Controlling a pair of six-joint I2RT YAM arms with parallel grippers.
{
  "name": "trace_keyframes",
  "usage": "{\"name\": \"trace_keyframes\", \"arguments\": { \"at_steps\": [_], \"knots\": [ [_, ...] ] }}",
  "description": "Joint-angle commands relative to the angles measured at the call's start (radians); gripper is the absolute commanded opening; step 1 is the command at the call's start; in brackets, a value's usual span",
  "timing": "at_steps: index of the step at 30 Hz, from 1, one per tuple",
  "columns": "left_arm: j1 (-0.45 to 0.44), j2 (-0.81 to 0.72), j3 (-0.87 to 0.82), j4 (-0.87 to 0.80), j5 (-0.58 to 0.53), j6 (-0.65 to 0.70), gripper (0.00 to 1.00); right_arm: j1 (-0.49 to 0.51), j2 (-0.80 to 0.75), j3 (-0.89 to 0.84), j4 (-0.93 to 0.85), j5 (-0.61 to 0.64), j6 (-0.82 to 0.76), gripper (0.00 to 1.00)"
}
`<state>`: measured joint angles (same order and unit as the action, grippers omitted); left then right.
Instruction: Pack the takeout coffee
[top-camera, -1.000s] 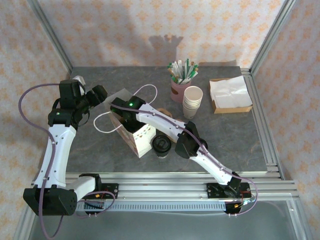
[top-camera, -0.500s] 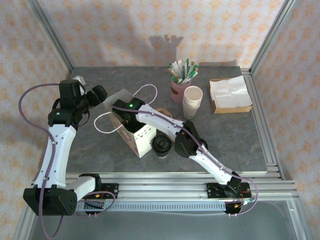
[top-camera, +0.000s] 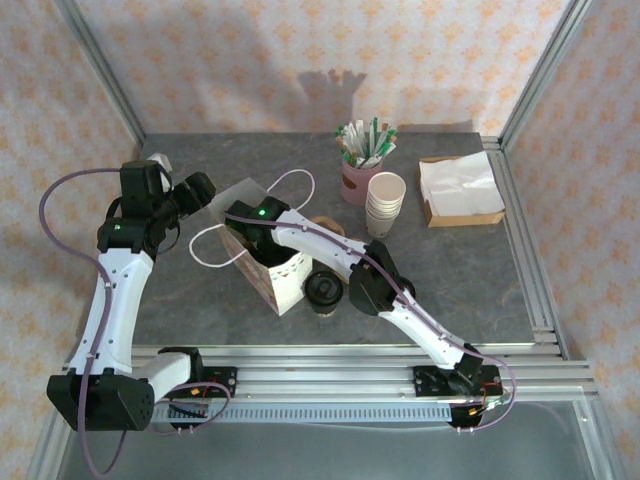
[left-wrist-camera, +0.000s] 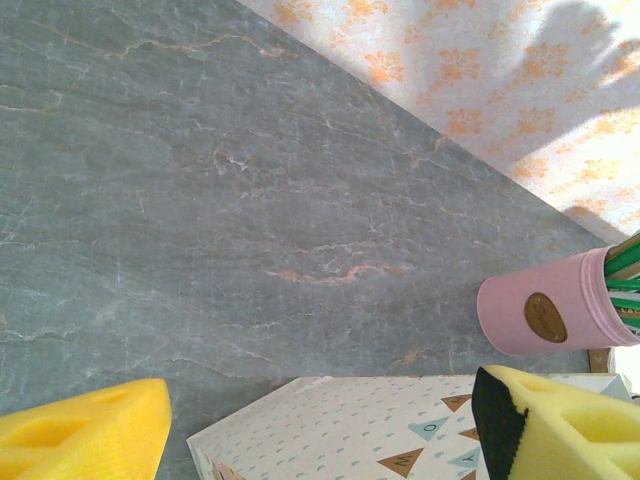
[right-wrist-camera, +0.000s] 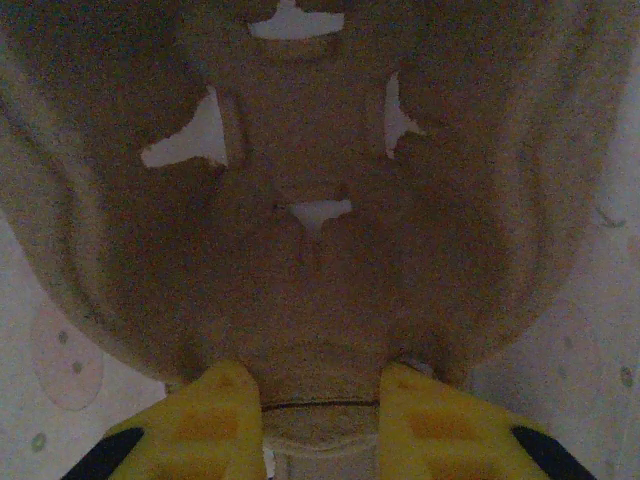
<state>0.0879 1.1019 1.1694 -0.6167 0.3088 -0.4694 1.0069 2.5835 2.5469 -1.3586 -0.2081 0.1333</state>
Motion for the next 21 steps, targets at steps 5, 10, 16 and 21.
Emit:
{"name": "trace_keyframes", "arguments": {
  "at_steps": [5,10,16,21],
  "knots": [
    [0.007,0.001,-0.007,0.001,0.017,0.018,0.80,-0.004,0.066,-0.035,0.020,0.011,0.003,0.26],
    [0.007,-0.001,-0.007,0.002,0.017,0.017,0.80,-0.005,0.061,-0.022,0.029,0.019,0.012,0.28],
    [0.007,0.000,-0.007,0.003,0.019,0.017,0.80,-0.006,0.044,-0.005,0.025,0.003,0.027,0.27],
    [0.007,0.001,-0.011,0.003,0.020,0.017,0.80,-0.005,0.002,-0.027,0.084,0.009,0.046,0.27]
  ]
}}
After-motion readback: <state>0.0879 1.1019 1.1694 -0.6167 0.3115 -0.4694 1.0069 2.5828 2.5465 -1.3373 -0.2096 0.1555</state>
